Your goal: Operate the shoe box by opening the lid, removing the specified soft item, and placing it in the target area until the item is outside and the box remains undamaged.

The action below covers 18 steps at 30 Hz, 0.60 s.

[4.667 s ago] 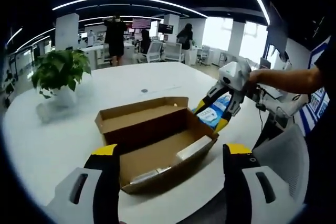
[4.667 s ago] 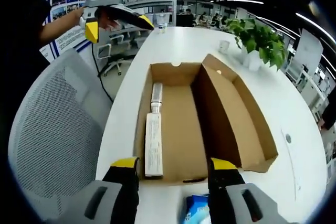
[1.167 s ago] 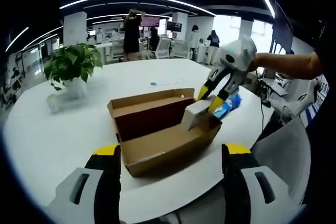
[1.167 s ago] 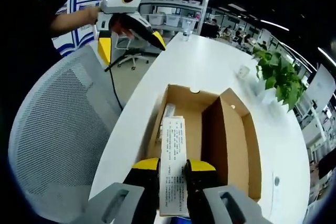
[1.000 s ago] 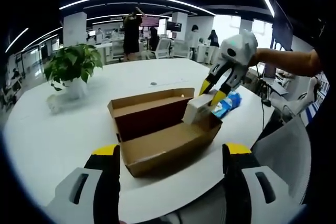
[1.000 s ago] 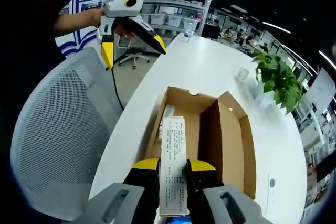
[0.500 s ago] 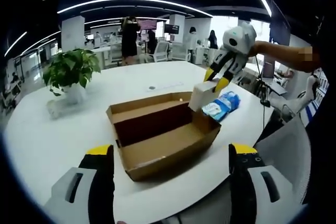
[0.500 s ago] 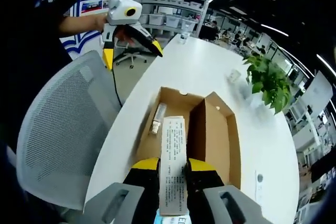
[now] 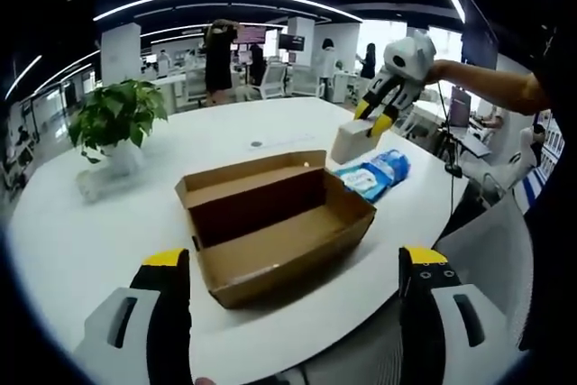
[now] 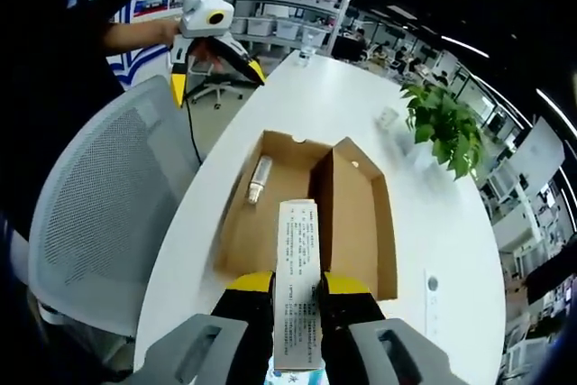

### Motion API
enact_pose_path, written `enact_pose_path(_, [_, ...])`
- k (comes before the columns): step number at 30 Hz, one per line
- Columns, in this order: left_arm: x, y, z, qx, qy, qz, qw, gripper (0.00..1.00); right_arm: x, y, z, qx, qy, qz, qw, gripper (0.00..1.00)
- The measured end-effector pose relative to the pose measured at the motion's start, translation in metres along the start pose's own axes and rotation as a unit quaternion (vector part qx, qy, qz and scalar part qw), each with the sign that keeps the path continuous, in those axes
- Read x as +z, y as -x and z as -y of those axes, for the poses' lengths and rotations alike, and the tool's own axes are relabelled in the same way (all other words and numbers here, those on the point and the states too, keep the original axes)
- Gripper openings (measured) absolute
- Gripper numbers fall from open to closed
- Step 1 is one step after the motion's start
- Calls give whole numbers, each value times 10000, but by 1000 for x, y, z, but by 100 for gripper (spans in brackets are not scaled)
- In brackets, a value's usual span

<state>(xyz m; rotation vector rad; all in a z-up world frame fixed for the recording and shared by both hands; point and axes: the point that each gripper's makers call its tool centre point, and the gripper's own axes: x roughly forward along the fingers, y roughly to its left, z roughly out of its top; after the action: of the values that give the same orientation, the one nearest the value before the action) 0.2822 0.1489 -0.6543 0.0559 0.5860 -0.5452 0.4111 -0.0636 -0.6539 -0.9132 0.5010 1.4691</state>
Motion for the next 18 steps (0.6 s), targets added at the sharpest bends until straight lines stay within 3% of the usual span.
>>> enact_pose_path(18, [4,2,1,3,-10,50,10000,100,-53,19,19,-211,-146,-352,9991,15])
